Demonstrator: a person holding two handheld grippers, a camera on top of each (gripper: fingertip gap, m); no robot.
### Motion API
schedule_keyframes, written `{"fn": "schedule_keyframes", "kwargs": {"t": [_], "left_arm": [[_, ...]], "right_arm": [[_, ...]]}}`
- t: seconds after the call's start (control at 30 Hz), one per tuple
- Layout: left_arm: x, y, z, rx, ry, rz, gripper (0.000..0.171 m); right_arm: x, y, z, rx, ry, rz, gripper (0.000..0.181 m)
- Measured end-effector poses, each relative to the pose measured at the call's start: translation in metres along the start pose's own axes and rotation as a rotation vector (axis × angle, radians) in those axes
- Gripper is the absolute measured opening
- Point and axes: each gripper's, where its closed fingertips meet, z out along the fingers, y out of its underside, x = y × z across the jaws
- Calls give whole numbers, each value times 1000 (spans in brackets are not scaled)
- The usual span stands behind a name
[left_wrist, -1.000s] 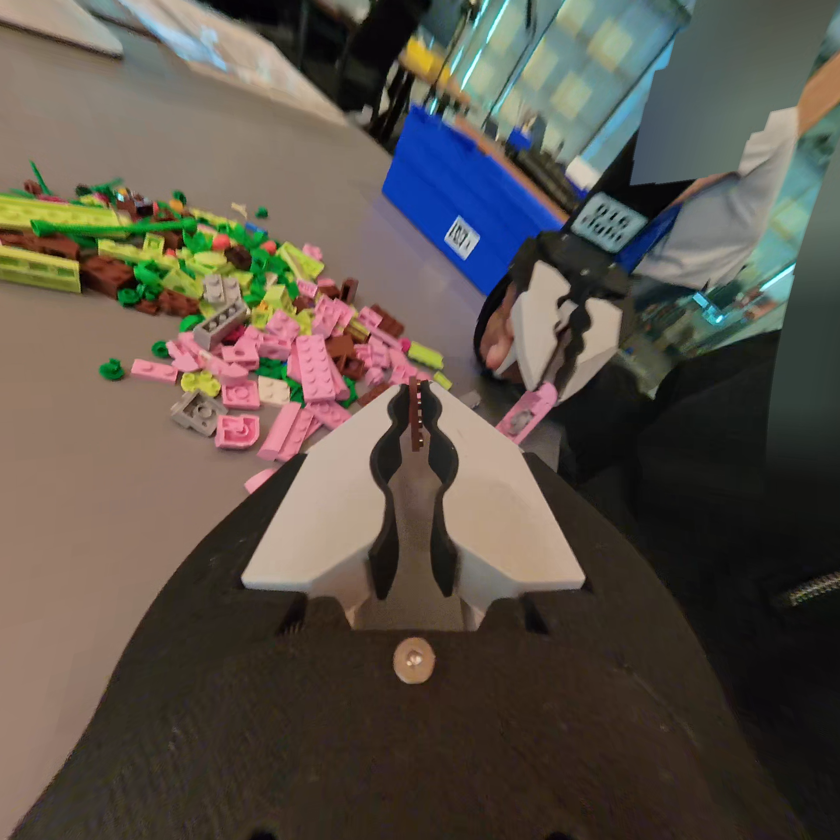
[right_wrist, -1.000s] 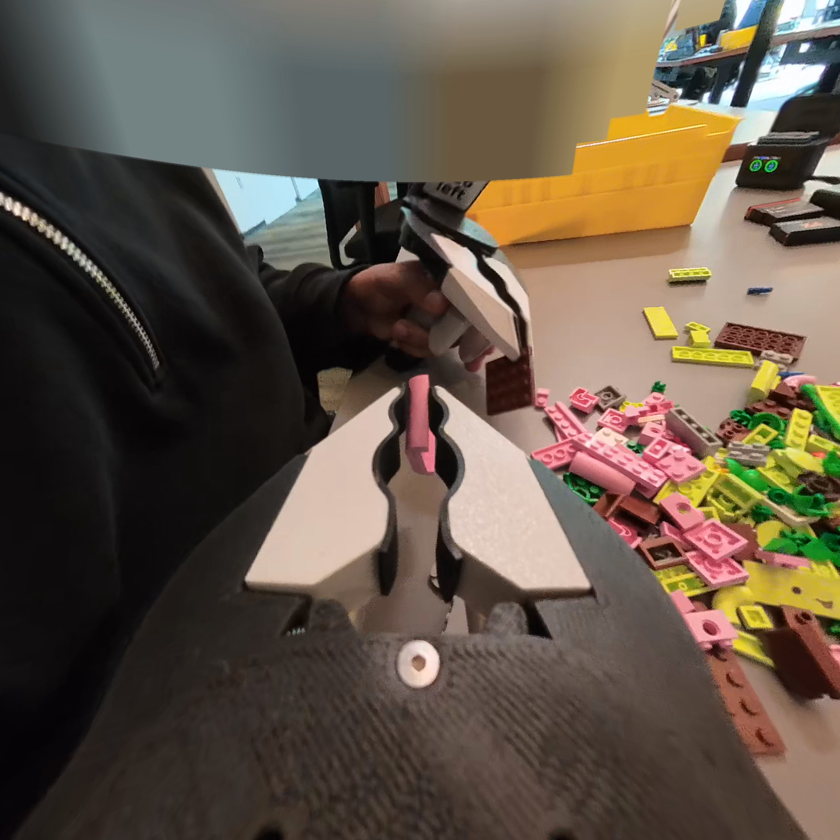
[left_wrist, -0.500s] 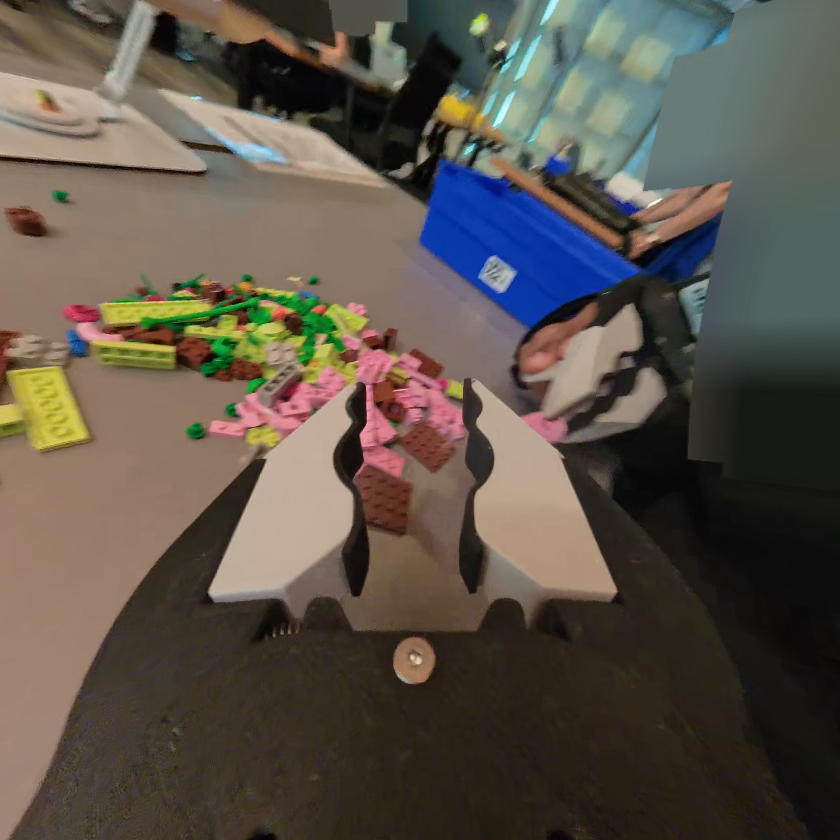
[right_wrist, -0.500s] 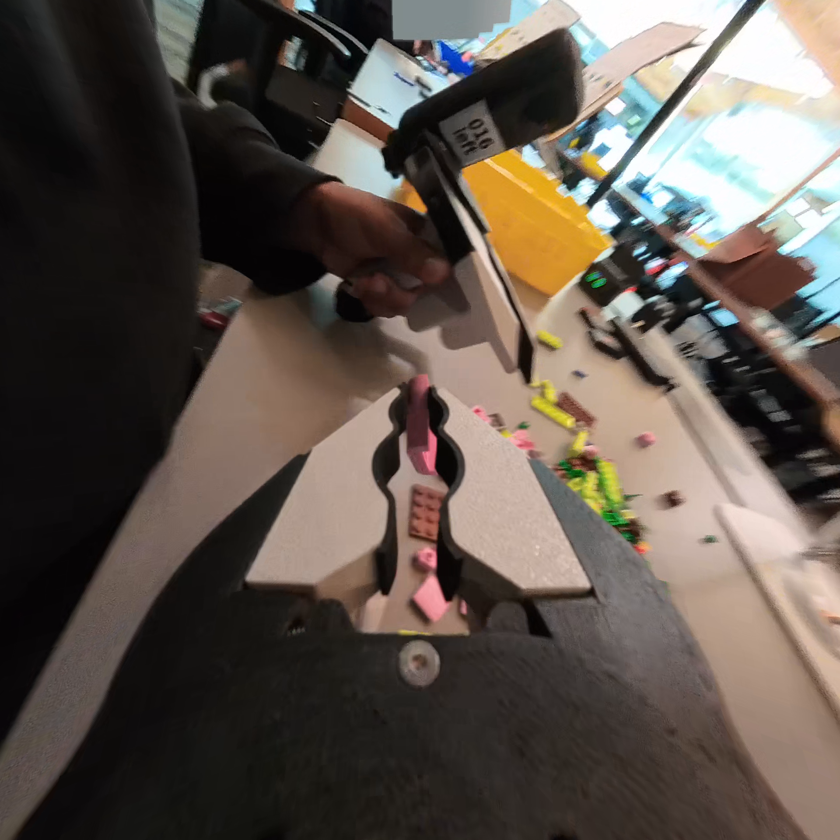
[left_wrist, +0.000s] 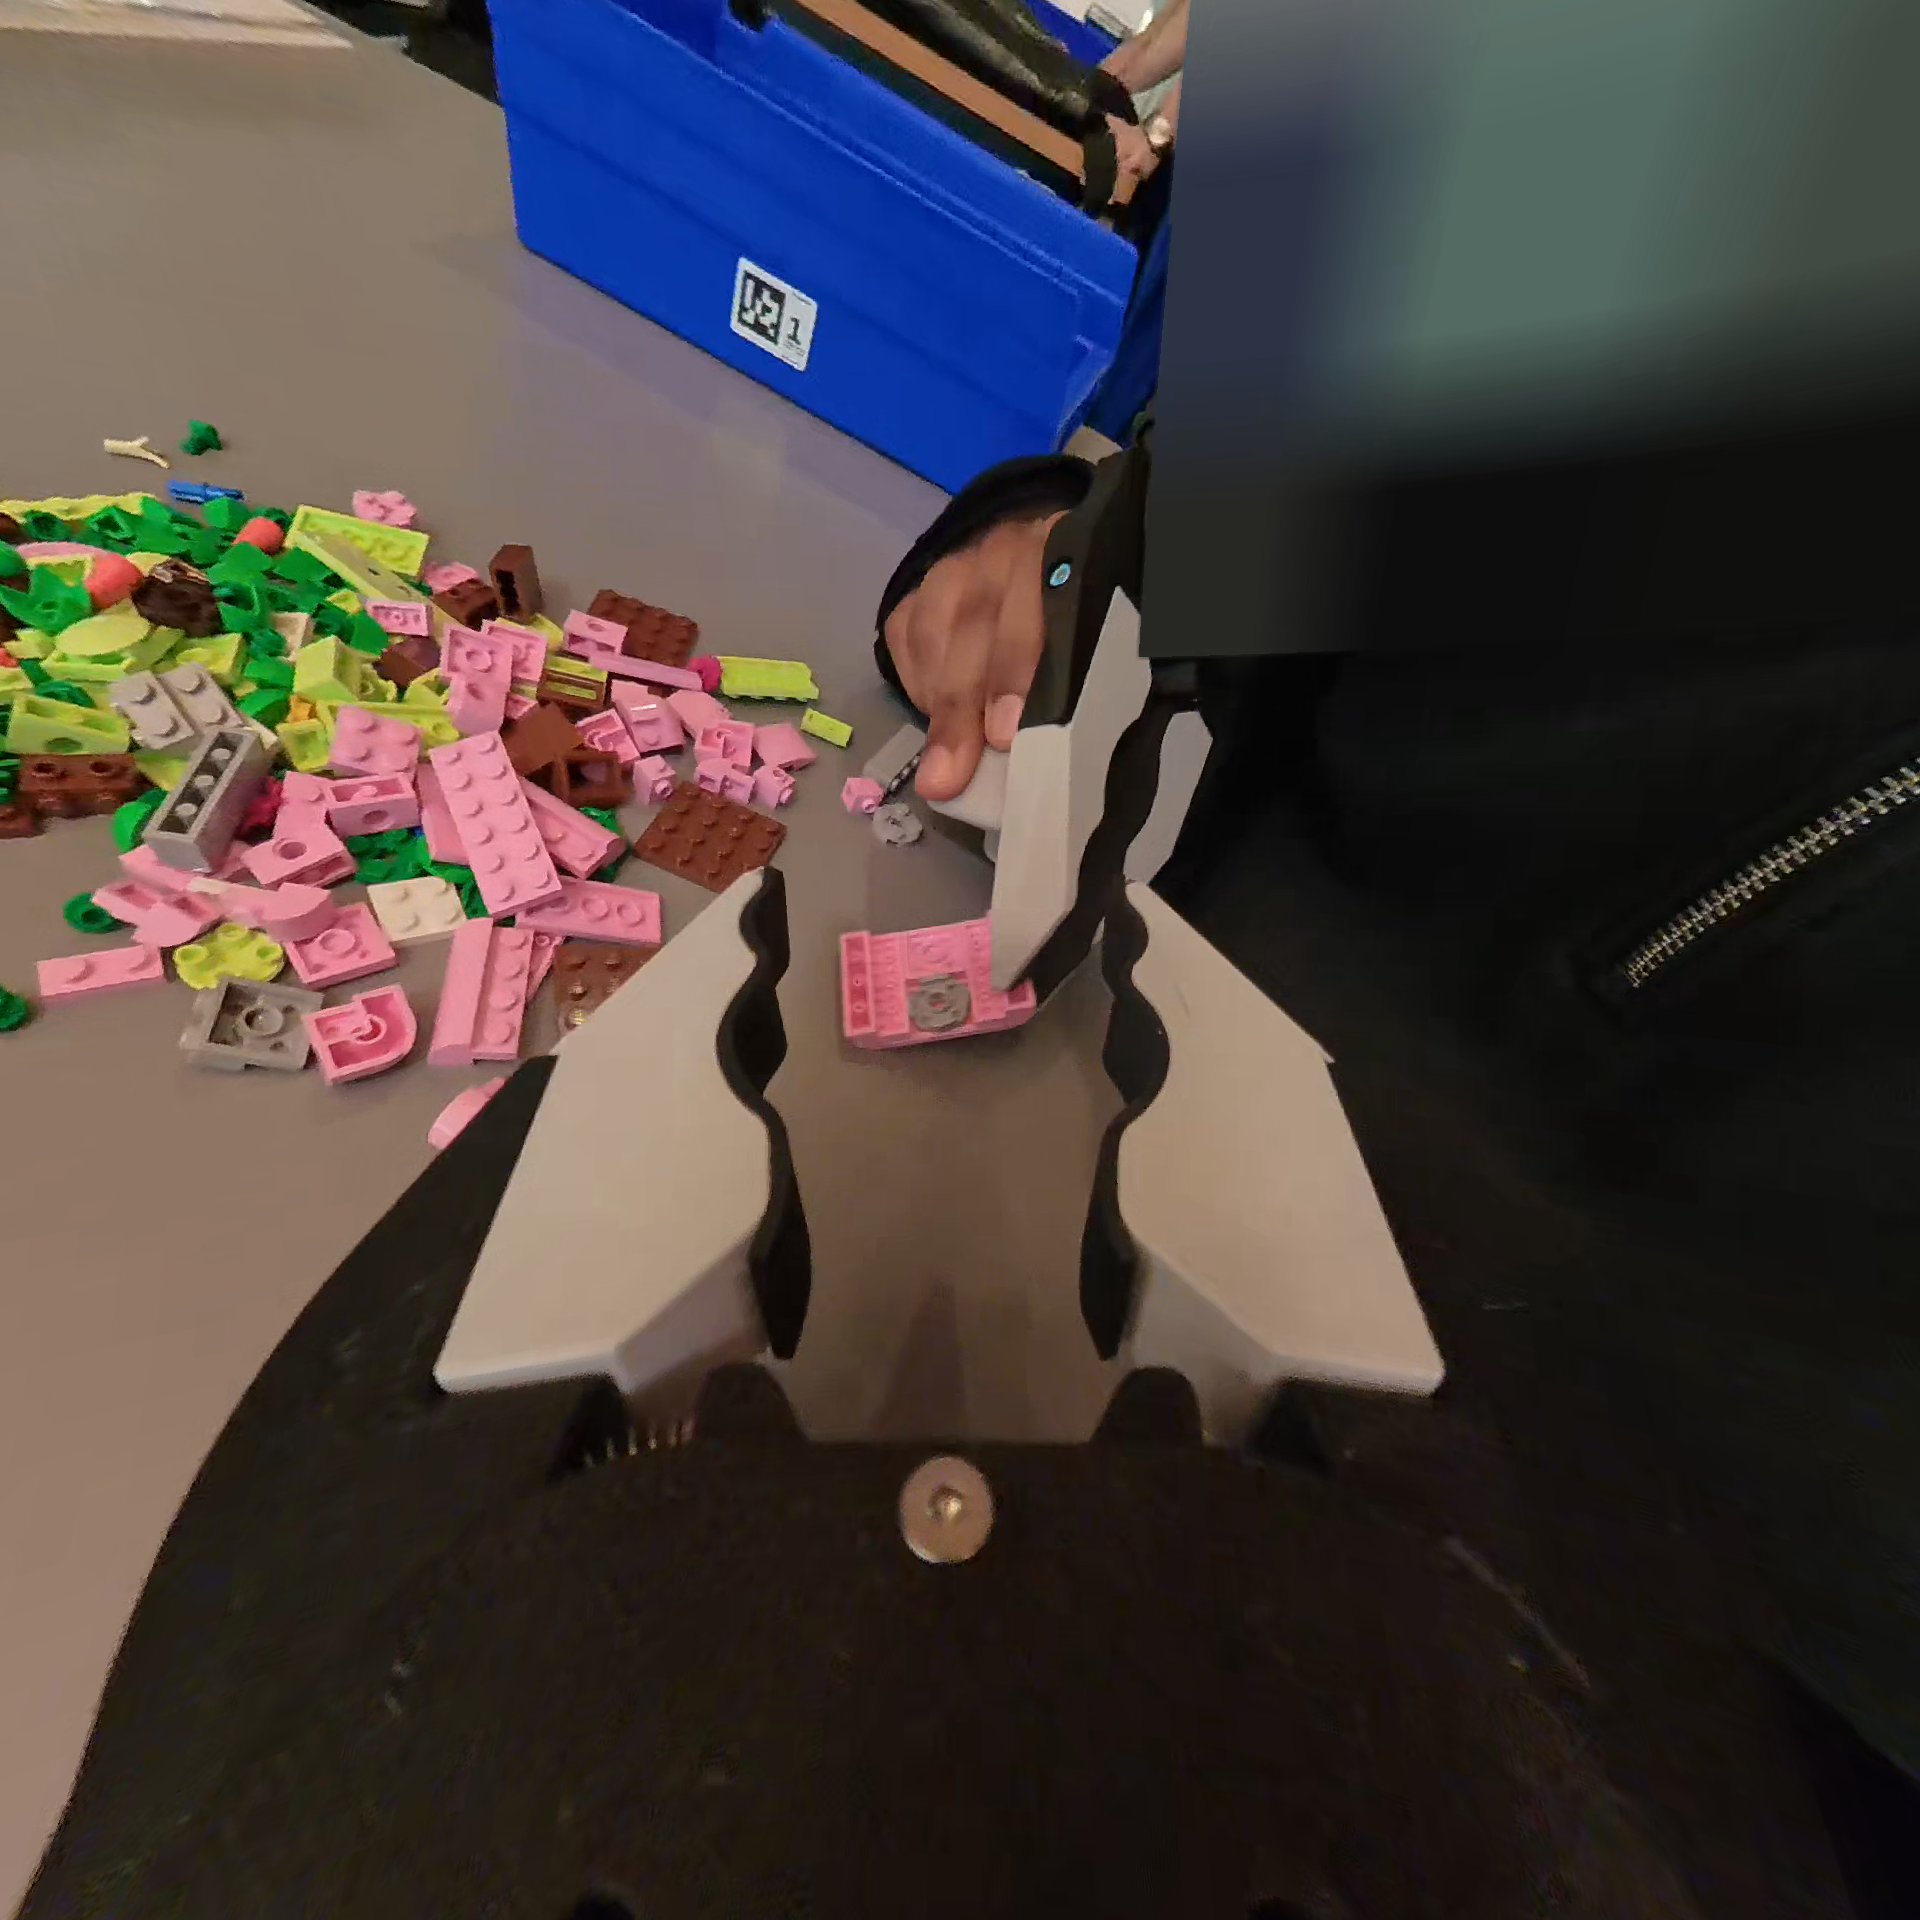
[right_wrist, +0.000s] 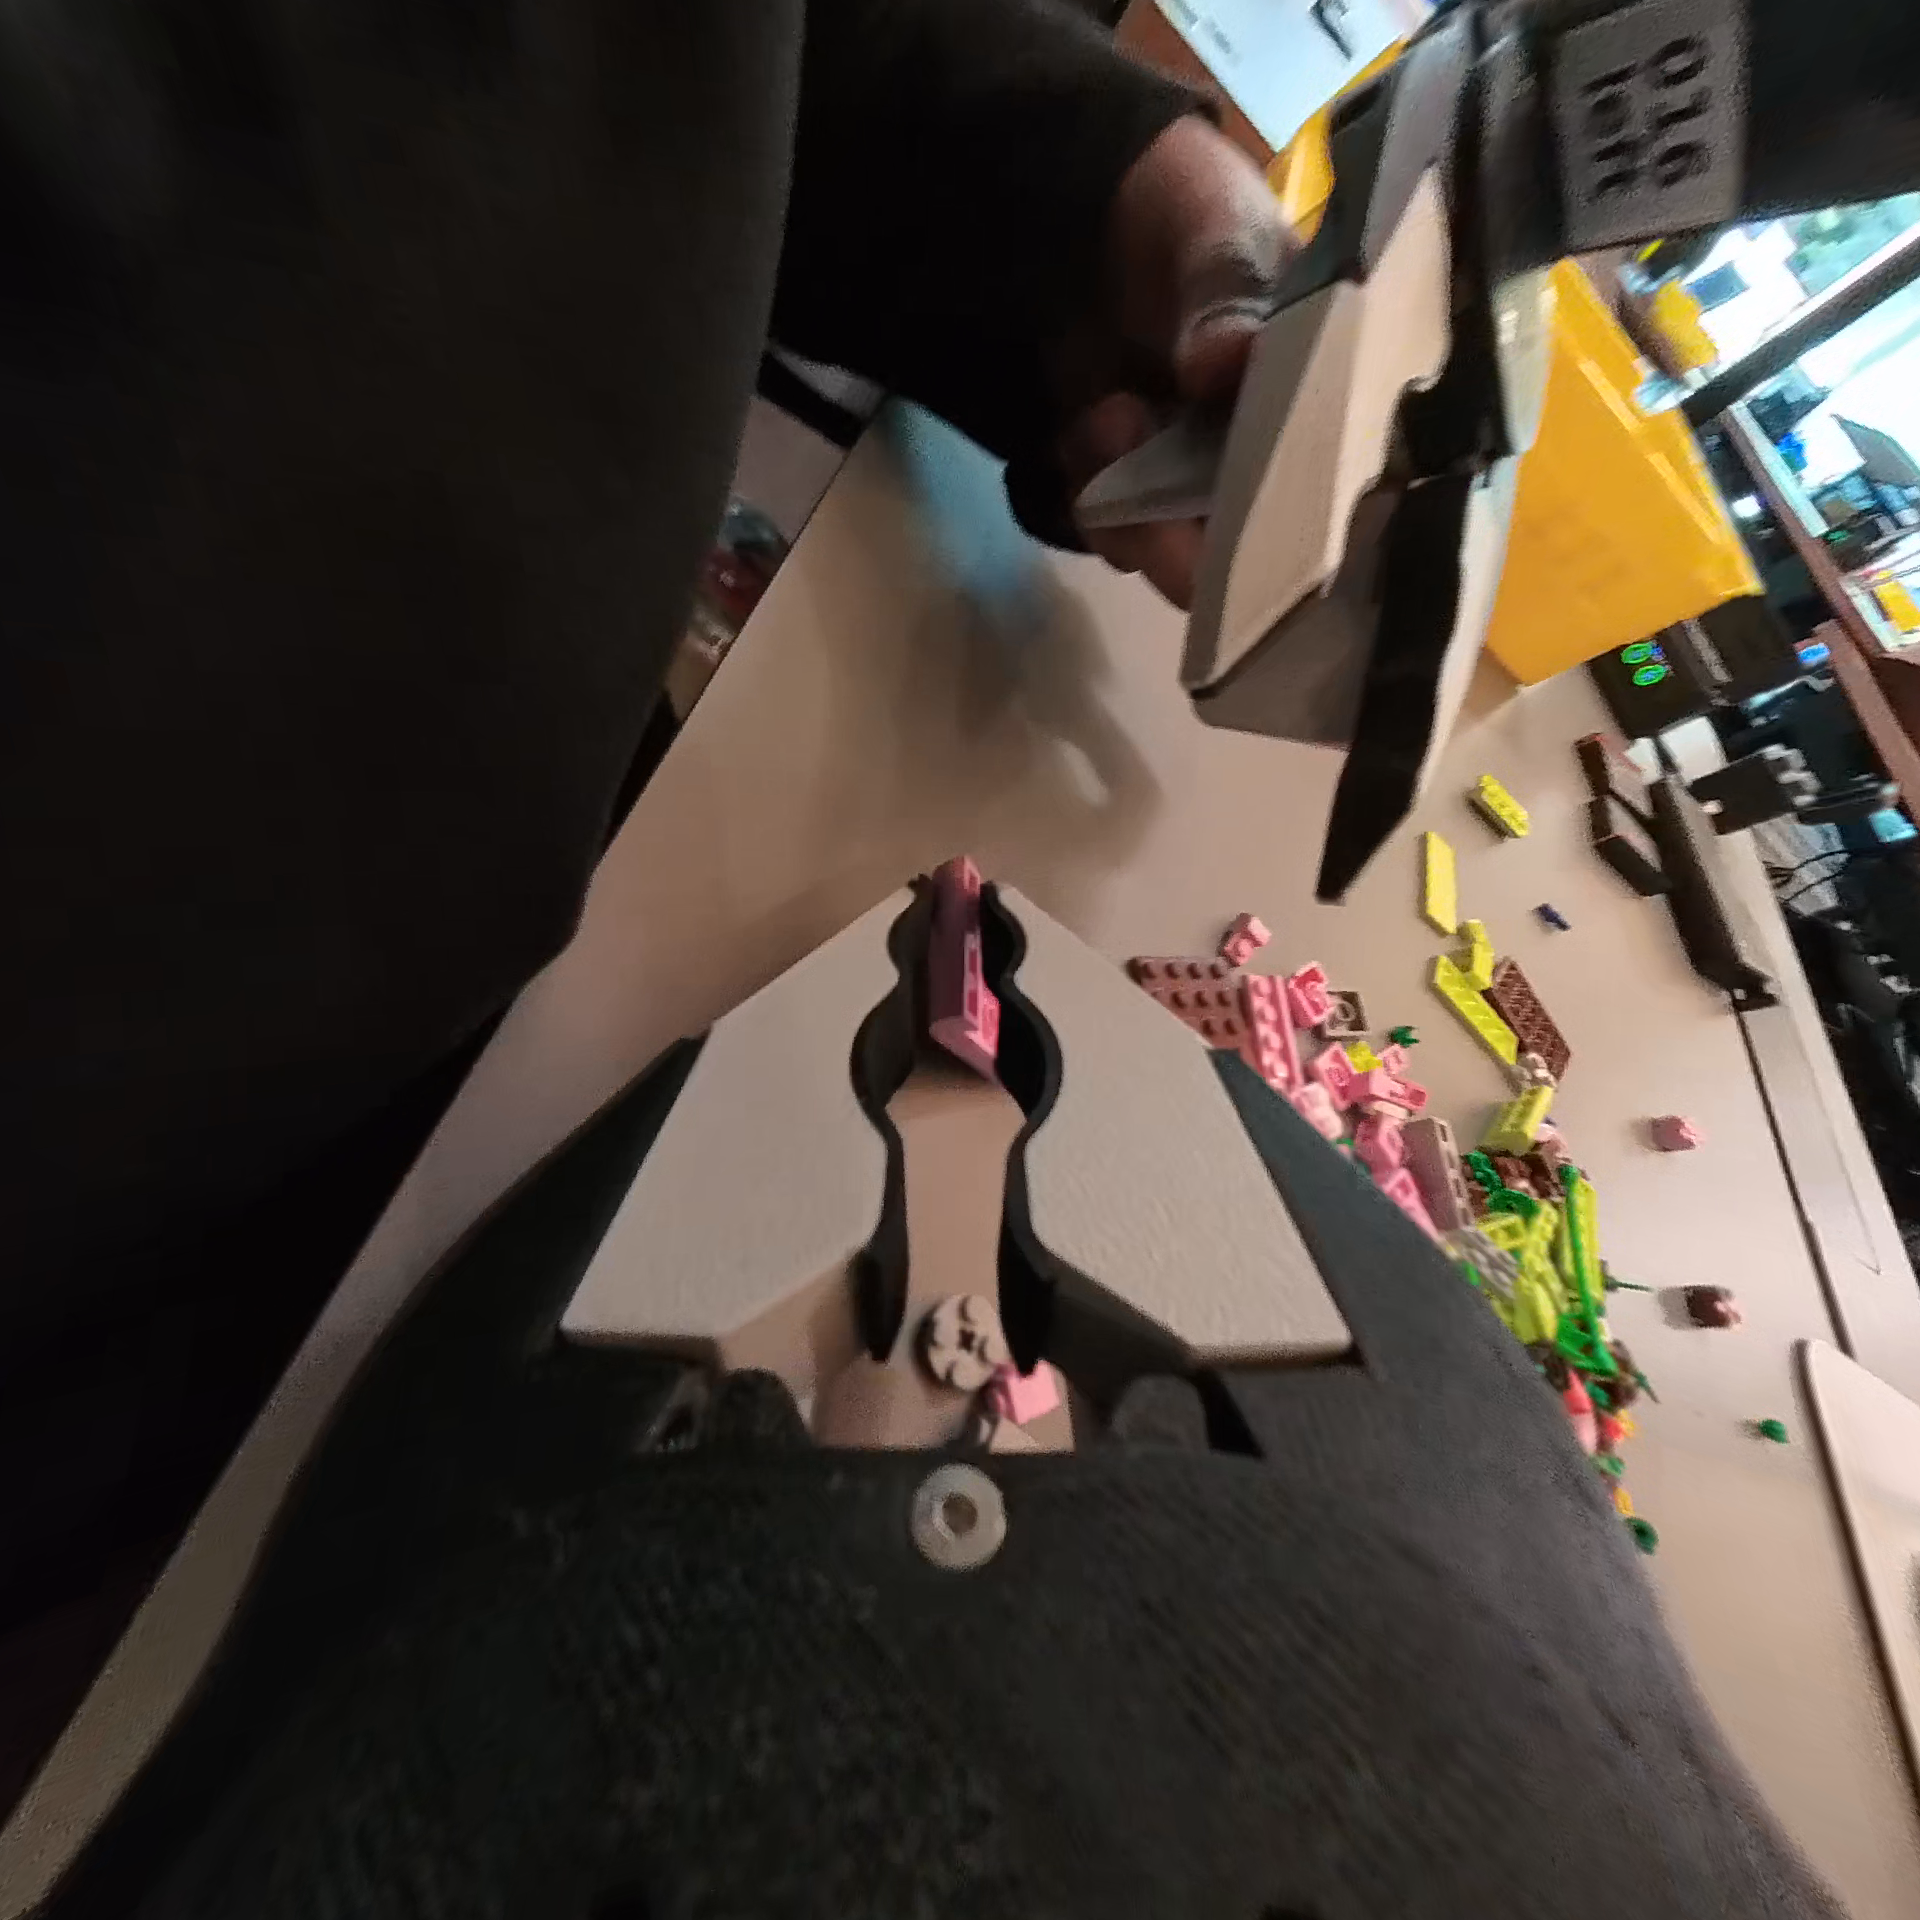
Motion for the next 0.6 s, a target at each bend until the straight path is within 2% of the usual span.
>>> {"fn": "schedule_keyframes", "kwargs": {"t": [0.07,0.13,0.2,0.33,0.4,0.47,0.6], "left_arm": [[3,1,1,-2,21,-15,58],[5,4,3,-13,28,-17,58],[5,9,5,-37,15,-5,57],[0,22,13,-117,-49,18,58],[-4,31,19,-174,-82,22,61],[-5,40,24,-234,-109,31,63],[-2,46,30,-276,-123,45,62]], "right_arm": [[-4,8,2,-56,-17,-12,9],[-5,15,0,-104,-20,3,21],[-3,18,-5,-127,-4,39,23],[10,15,-21,-97,73,165,20],[8,9,-23,-64,66,252,21],[10,13,-24,-86,87,291,19],[-7,9,-19,-64,-17,334,26]]}}
